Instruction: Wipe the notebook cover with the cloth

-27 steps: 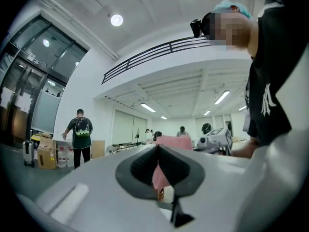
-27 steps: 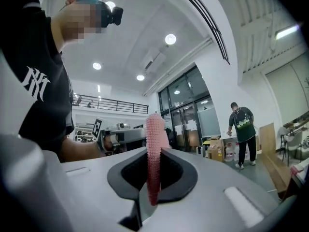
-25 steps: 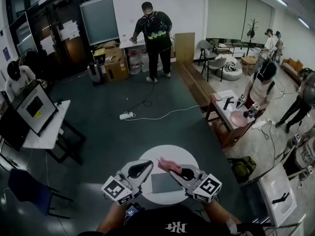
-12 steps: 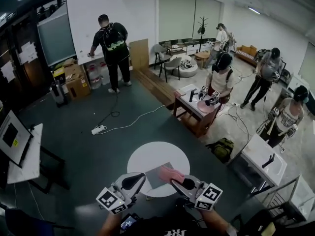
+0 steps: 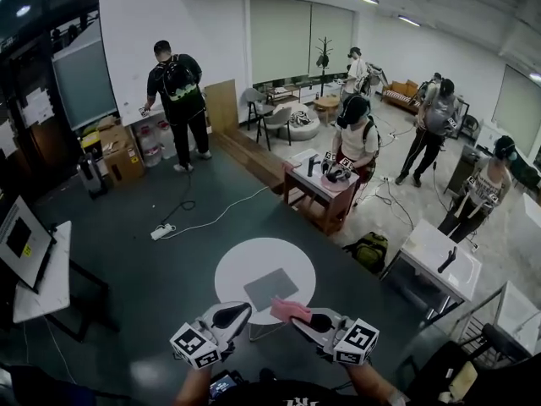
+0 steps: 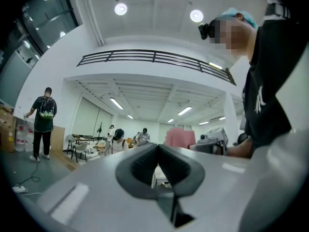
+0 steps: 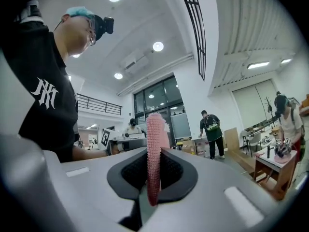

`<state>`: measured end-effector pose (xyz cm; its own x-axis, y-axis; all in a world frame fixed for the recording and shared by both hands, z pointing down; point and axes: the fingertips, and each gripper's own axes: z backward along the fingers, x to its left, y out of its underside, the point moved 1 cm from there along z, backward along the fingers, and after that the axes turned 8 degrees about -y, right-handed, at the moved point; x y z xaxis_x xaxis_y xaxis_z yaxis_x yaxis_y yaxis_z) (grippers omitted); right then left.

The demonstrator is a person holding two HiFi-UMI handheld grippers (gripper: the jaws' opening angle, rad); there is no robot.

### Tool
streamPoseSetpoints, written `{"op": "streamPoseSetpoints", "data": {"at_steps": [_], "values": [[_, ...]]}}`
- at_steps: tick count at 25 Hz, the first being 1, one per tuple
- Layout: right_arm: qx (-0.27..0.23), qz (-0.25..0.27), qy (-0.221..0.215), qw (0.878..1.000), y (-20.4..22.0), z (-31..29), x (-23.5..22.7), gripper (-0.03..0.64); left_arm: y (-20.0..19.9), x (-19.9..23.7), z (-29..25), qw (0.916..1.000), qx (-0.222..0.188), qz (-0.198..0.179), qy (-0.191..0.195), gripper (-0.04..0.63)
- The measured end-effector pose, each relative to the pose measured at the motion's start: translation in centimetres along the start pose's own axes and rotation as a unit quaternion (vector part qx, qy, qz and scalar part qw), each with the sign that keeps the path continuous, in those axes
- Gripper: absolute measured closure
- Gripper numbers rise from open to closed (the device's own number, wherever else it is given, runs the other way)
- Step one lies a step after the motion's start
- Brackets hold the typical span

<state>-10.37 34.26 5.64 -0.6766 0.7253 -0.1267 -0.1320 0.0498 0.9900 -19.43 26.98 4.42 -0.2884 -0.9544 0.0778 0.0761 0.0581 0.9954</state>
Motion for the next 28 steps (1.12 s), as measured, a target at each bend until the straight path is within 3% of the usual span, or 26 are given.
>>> {"op": "streamPoseSetpoints", "data": {"at_steps": [4, 10, 14, 18, 23, 28], "values": [[-0.022, -0.01, -0.036, 0.999, 1.6, 0.8, 6.0, 0.603, 2.4, -6.4, 3.5, 0.999, 0.039, 0.013, 0.019, 0.592], [-0.022, -0.08, -0.035, 0.996, 7.4, 3.5, 13.8, 0.603, 5.7, -13.8, 9.4, 0.9946, 0.101, 0.007, 0.023, 0.592], [-0.003, -0.071, -0.035, 0.997, 8.3, 5.2, 18.0, 0.603, 5.4, -16.4, 11.9, 0.9942, 0.104, 0.013, 0.022, 0.592], [0.001, -0.033, -0.001, 0.999, 6.6, 6.5, 20.6, 0.603, 4.4, -18.1, 12.9, 0.9955, 0.078, 0.017, 0.051, 0.592], [-0.009, -0.017, 0.062, 0.998, 6.7, 4.9, 25.0, 0.603, 3.4, -18.4, 17.9, 0.9925, 0.06, -0.021, 0.105, 0.592], [-0.033, -0.025, 0.098, 0.994, 10.0, -1.3, 31.1, 0.603, 4.8, -13.5, 28.4, 0.9923, 0.071, -0.043, 0.092, 0.592]]}}
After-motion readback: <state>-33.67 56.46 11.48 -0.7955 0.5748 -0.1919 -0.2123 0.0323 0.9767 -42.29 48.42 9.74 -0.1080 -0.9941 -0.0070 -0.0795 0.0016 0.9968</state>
